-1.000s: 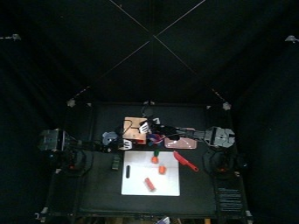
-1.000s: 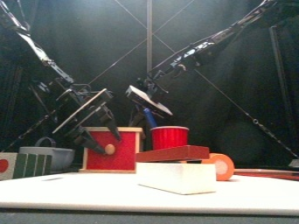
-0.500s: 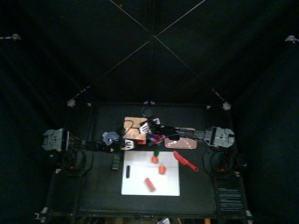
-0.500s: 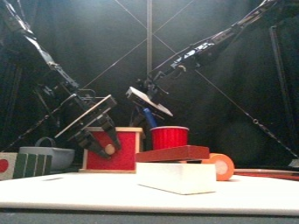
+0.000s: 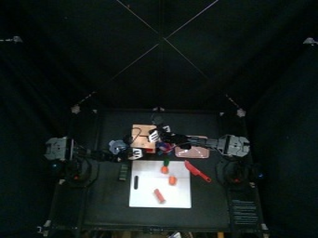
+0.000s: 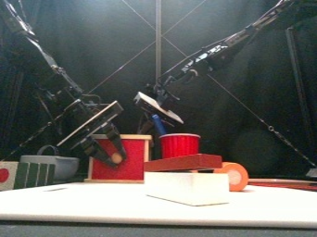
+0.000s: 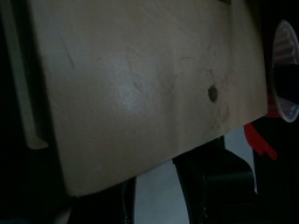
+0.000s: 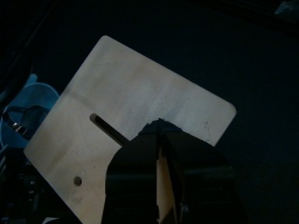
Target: Grasp drawer handle
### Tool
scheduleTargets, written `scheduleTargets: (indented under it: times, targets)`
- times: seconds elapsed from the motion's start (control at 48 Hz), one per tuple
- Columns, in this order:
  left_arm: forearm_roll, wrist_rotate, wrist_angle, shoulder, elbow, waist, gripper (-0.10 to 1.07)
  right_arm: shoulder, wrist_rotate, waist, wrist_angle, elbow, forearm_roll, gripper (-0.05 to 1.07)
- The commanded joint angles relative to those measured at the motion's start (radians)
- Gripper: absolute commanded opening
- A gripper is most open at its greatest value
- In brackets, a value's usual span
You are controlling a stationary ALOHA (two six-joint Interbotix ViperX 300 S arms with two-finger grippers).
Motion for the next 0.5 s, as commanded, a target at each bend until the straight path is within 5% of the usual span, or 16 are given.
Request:
scheduleTargets:
  times: [0.0, 0.479]
  targets:
    - [-0.012, 0.000, -0.009, -0.017, -0.011, -0.021, 0.66, -0.028, -0.002, 0.002, 0.002, -0.003, 0.008, 0.03]
    - [-0.115, 0.000, -0.069, -0.021, 0.008, -0.140, 0.66, -0.029, -0.002, 0.012, 0.031, 0.002, 0.009, 0.03]
